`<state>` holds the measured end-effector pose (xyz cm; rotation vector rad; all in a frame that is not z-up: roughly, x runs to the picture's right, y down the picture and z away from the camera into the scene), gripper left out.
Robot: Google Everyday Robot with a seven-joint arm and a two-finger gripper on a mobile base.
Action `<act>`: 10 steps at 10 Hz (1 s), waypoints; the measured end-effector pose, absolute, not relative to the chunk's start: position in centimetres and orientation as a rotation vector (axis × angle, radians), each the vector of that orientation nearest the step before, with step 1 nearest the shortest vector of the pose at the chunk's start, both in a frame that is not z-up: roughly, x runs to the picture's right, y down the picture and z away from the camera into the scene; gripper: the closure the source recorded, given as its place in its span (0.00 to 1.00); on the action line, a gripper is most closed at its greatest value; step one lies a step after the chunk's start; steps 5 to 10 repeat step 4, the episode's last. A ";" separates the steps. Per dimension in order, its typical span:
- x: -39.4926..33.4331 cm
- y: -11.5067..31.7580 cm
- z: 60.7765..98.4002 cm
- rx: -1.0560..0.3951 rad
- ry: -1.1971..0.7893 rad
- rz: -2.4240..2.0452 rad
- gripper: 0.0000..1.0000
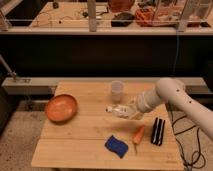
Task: Stand the bottle upright
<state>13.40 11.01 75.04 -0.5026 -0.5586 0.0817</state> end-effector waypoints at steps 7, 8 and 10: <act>13.1 11.0 74.5 -0.487 -0.605 0.109 0.97; 13.1 11.0 74.5 -0.487 -0.605 0.109 0.97; 13.1 11.0 74.5 -0.487 -0.605 0.109 0.97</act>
